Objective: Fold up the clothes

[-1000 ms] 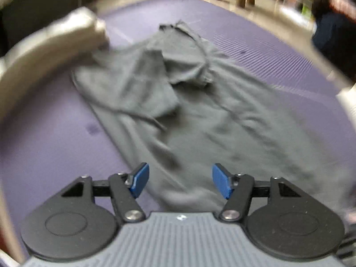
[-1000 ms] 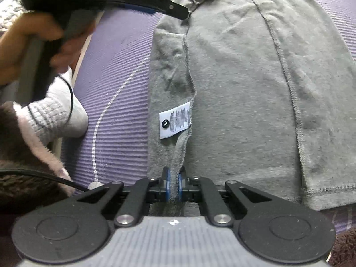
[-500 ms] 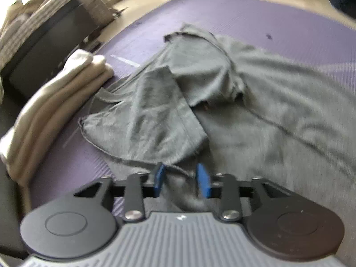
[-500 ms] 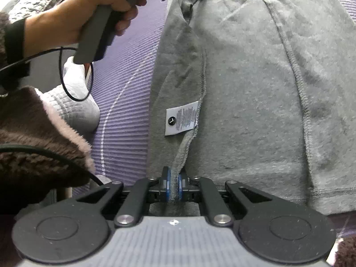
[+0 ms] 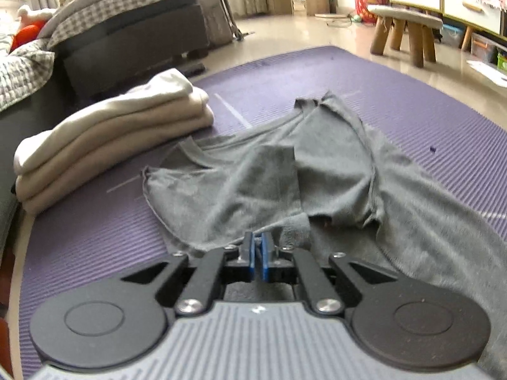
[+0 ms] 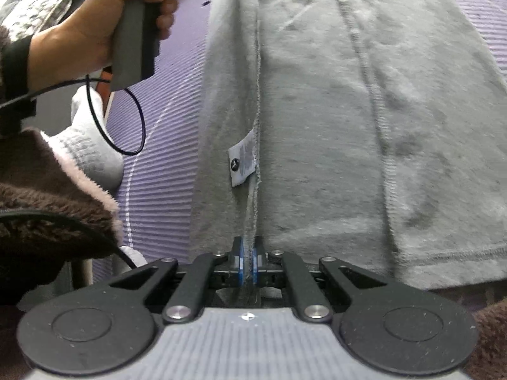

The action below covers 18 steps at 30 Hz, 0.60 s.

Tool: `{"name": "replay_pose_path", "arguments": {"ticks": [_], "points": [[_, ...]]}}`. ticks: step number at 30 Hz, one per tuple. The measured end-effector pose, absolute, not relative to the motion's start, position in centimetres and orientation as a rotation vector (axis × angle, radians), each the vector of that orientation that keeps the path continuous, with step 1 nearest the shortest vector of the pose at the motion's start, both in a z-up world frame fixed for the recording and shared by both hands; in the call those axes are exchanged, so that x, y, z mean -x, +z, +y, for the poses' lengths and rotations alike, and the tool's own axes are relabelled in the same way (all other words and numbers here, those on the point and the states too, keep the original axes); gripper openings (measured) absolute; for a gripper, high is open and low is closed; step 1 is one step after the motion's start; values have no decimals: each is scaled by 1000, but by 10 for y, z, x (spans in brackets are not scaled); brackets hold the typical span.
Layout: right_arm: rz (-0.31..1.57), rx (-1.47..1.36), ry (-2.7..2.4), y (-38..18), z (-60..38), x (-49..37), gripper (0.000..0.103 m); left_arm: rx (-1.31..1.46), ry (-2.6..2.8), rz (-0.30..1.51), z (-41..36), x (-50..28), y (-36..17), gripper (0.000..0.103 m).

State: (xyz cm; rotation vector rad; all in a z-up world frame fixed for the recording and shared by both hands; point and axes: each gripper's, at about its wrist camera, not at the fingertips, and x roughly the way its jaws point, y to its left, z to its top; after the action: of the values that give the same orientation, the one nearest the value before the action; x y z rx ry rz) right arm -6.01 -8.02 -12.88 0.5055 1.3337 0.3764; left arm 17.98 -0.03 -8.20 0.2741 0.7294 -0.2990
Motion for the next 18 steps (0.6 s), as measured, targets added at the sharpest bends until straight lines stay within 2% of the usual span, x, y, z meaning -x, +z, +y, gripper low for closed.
{"name": "replay_pose_path", "arguments": {"ticks": [3,4,5,6,7,8,9,10,11,18], "points": [[1347,-540,357,-130,-83,60,6,-257,-313,793,-1,-186,-90,7],[1352,-543,351,-130,-84,59,7,-248,-318,818,-1,-189,-93,15],[1354,-540,347,-128,-85,59,12,-242,-322,827,-1,-189,-95,19],[1356,-537,343,-125,-86,59,23,-218,-332,854,1,-190,-97,25],[1350,-533,337,-121,-90,60,31,-192,-344,872,3,-191,-96,40],[1341,-516,328,-117,-91,58,46,-164,-359,888,5,-192,-93,52],[1332,-499,320,-113,-92,57,53,-144,-370,900,7,-192,-90,58],[1323,-482,311,-108,-93,55,53,-126,-380,911,9,-192,-86,69],[1304,-455,298,-100,-97,50,53,-119,-384,917,12,-189,-83,72],[1219,-368,270,-78,-116,-1,53,-135,-382,1018,42,-172,-84,72]]}}
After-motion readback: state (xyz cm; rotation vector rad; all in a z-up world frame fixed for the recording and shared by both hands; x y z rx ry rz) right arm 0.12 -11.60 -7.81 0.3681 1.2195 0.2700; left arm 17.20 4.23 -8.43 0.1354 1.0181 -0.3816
